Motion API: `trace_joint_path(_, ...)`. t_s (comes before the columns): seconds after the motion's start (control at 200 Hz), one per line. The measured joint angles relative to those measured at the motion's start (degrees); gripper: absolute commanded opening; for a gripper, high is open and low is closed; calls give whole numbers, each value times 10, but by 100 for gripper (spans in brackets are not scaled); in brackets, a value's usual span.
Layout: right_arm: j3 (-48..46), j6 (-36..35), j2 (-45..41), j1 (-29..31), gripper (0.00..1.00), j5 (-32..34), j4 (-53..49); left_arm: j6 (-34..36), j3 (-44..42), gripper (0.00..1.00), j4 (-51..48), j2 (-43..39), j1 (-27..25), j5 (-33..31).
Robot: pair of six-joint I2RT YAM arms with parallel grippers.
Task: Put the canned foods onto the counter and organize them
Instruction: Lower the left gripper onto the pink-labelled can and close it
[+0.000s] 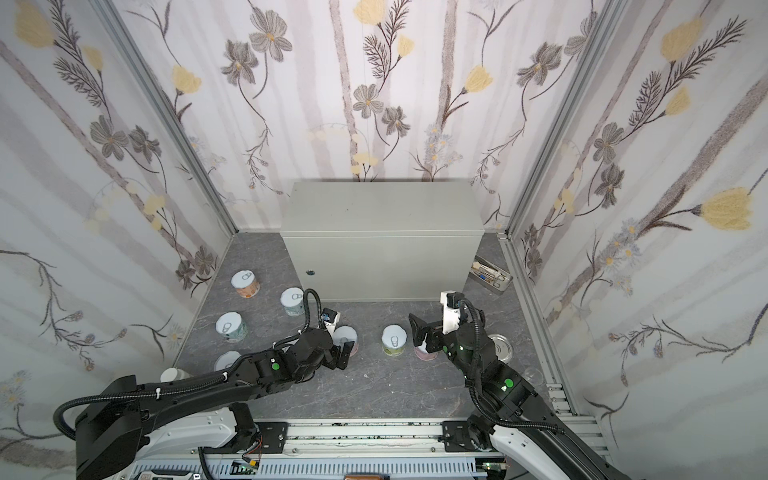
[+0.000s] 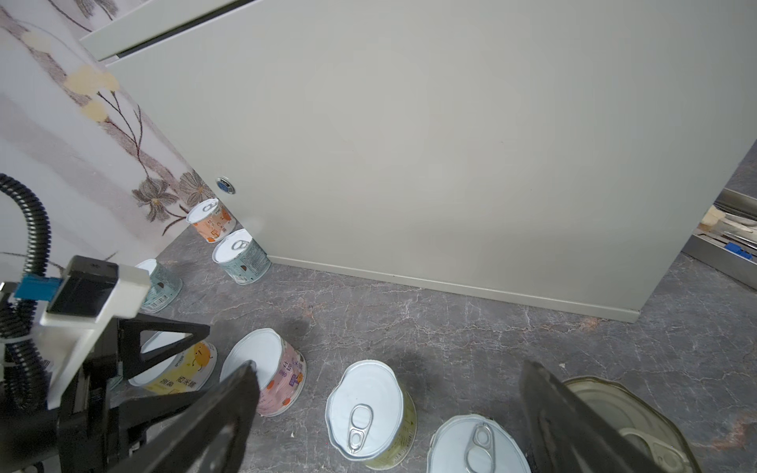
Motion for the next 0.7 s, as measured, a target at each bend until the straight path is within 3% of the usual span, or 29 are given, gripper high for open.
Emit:
trace_joint_path(0.425, 4, -21, 11, 0, 100, -11, 21, 3, -38, 100, 113, 47, 2, 45)
trace_joint_path(0.699, 6, -26, 22, 0, 100, -12, 29, 5, -38, 100, 160, 101, 30, 53)
